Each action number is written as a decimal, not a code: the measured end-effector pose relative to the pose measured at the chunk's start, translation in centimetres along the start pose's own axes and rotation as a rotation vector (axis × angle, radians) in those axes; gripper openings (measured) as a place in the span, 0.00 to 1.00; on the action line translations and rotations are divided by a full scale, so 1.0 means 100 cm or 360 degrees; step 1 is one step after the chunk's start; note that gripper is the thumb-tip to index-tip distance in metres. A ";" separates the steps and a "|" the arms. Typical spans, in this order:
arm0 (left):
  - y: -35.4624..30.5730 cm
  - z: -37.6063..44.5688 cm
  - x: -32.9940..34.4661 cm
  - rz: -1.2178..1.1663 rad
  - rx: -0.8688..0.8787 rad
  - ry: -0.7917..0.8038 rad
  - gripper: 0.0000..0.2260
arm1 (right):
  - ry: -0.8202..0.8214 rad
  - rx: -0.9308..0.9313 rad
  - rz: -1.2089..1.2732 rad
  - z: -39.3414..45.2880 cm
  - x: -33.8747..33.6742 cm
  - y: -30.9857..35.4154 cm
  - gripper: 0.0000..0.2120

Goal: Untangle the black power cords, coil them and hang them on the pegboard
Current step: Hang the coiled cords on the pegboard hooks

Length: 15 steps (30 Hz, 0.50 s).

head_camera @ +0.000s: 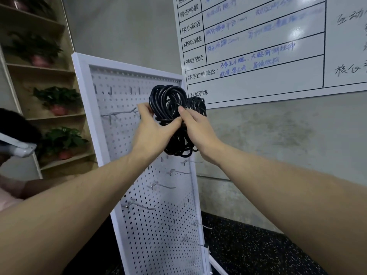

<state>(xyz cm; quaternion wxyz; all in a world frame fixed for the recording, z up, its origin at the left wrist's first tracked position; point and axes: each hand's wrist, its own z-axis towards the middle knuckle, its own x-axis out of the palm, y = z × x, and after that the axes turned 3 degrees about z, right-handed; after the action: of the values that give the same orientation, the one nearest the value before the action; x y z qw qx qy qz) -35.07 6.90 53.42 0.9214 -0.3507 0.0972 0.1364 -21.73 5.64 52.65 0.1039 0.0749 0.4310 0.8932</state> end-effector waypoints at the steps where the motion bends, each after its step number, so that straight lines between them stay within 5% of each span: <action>1: 0.000 -0.001 0.000 -0.0039 0.0008 0.0011 0.27 | 0.0010 -0.0011 0.0010 -0.001 0.001 -0.003 0.16; 15: 0.000 0.007 0.003 -0.0264 -0.0033 -0.0031 0.26 | -0.0094 0.0004 -0.0075 0.000 0.015 0.001 0.19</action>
<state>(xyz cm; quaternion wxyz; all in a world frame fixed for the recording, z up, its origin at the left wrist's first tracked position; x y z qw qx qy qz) -34.76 7.39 53.85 0.9267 -0.3657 0.0575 0.0640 -23.18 5.93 52.81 0.1376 0.0912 0.4306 0.8873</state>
